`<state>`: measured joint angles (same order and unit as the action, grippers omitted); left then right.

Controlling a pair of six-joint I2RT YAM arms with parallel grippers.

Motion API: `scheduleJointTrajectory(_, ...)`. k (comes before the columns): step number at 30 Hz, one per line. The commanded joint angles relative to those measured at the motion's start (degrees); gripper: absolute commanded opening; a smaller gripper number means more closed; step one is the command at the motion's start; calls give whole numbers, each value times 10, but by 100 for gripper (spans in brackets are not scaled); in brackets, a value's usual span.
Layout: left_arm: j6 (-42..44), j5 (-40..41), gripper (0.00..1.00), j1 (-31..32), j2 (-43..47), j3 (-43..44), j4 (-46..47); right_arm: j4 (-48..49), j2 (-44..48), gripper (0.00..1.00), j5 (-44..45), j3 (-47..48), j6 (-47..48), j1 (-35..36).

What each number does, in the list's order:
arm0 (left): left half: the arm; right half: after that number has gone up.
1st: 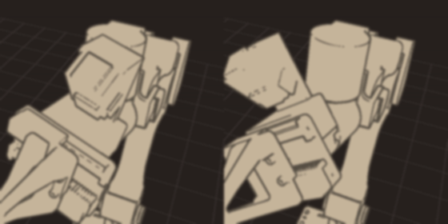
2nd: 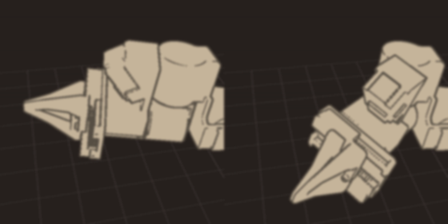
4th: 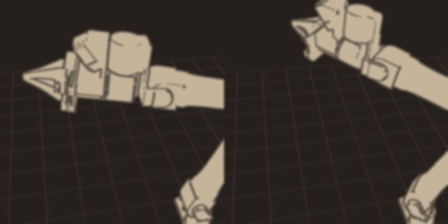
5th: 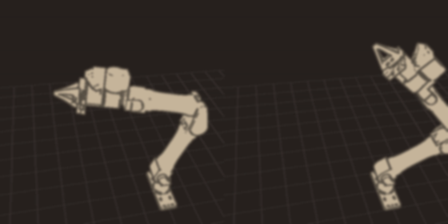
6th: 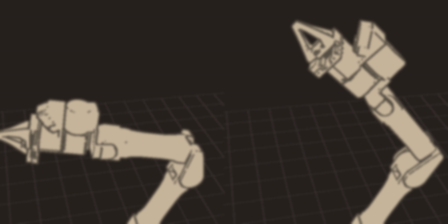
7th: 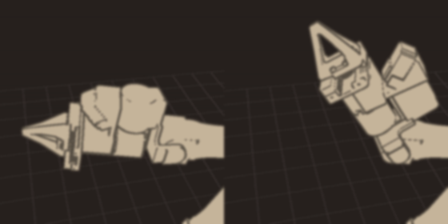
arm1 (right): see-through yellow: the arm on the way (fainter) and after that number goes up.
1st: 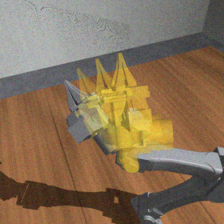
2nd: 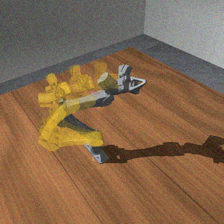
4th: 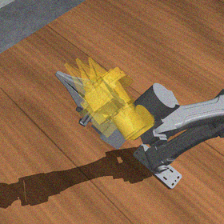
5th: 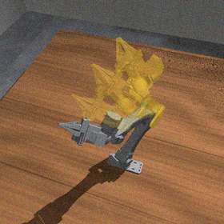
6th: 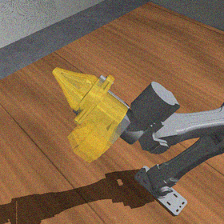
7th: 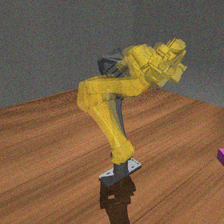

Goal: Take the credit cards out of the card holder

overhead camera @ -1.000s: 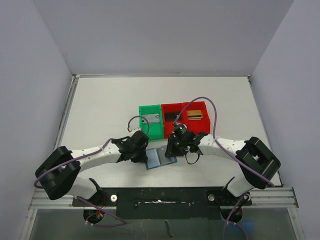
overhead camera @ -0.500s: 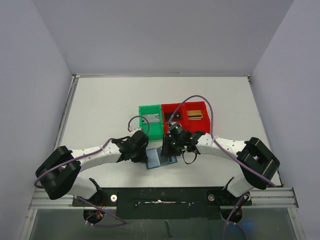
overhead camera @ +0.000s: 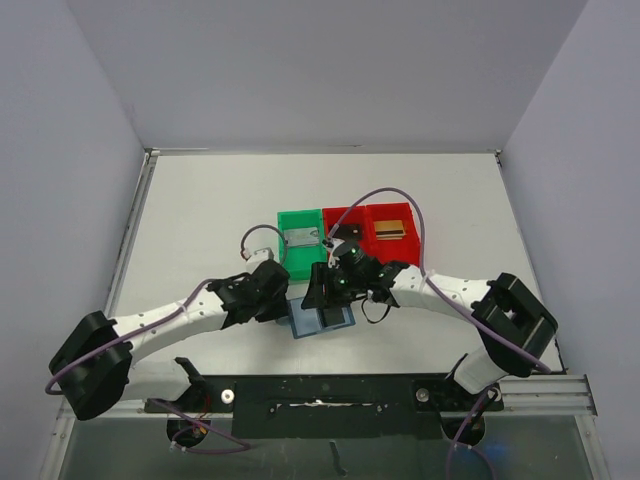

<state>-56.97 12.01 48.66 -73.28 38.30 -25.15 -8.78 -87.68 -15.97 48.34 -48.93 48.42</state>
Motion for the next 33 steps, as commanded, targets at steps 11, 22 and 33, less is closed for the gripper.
scheduleJointTrajectory(11, -80, 100, 40, 2, 157, 0, -55, 63, 19, 49, -16, 4, -19, -5)
scheduleJointTrajectory(22, -32, 26, 44, 6, 119, 28, 32, 86, 65, 45, 21, -75, -69, -46)
scheduleJointTrajectory(33, -57, -15, 44, 18, 82, 7, 77, 124, 63, 43, 3, -96, -79, -46)
